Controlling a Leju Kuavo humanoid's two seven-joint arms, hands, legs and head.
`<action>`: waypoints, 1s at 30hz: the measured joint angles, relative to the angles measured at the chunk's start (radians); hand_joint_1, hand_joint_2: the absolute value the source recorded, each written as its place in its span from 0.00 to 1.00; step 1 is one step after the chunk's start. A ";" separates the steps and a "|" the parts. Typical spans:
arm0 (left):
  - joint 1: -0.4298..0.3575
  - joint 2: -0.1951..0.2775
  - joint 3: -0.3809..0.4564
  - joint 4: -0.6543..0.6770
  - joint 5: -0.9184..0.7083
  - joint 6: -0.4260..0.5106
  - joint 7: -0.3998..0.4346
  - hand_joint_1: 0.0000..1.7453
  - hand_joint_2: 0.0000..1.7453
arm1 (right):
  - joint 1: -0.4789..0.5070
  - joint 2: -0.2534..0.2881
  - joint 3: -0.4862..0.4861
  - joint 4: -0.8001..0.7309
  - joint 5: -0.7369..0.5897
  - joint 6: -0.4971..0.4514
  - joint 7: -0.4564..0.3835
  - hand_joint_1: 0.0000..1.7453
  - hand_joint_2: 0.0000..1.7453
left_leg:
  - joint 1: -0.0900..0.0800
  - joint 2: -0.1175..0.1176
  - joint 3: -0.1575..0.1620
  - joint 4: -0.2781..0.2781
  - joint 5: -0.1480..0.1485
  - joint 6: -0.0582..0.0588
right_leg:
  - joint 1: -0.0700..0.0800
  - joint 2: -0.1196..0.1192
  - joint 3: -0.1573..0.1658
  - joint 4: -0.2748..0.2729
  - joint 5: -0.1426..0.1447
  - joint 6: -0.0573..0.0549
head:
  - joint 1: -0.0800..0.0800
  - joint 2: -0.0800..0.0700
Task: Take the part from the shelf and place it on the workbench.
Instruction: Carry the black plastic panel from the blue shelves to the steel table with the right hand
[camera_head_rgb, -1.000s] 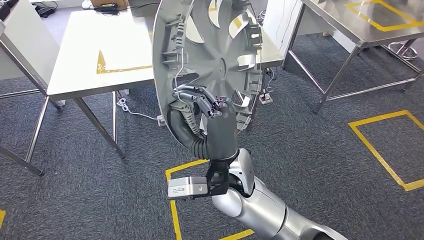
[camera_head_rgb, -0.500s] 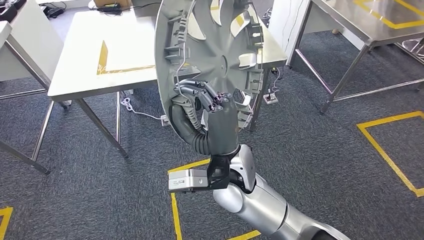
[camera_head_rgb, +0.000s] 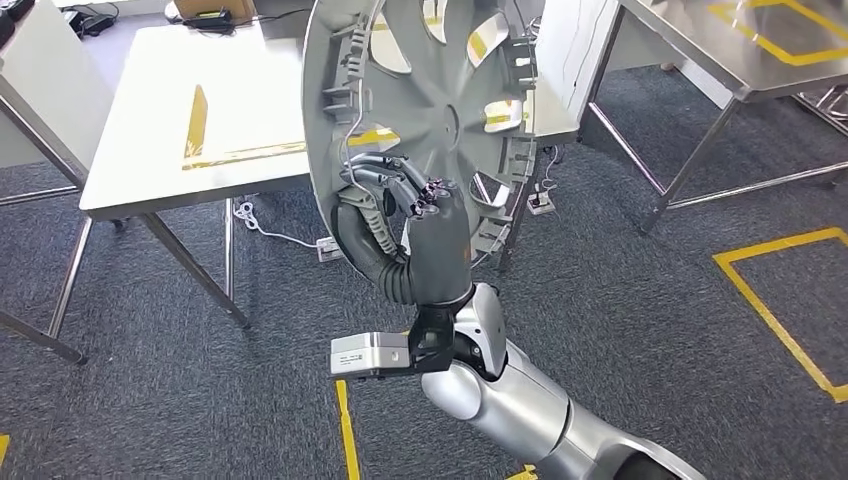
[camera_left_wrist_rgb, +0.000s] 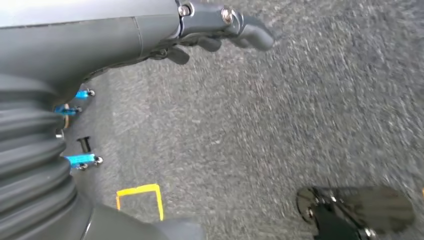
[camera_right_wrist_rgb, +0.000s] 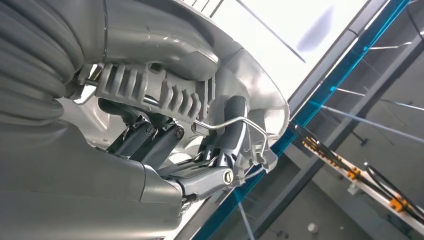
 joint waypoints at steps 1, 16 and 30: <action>0.001 -0.001 0.001 0.000 -0.001 0.001 0.000 0.00 1.00 | -0.002 0.000 0.000 0.000 -0.001 -0.001 0.000 1.00 1.00 | 0.002 -0.001 0.009 -0.004 -0.005 0.007 | 0.000 0.000 -0.010 0.025 0.001 0.004 | 0.001 0.000; -0.006 -0.006 0.006 0.000 -0.016 -0.002 -0.004 0.00 1.00 | -0.006 -0.015 0.001 0.013 -0.004 -0.009 0.002 1.00 1.00 | 0.001 -0.013 0.130 0.004 -0.105 -0.022 | 0.003 0.002 -0.137 -0.016 0.127 -0.026 | 0.008 0.000; -0.001 -0.005 0.006 0.001 -0.015 -0.005 -0.004 0.00 1.00 | -0.004 -0.014 0.002 0.012 -0.003 -0.010 0.002 1.00 1.00 | -0.003 0.003 -0.014 -0.009 0.021 0.001 | 0.005 0.007 0.012 -0.022 0.005 -0.006 | -0.004 0.000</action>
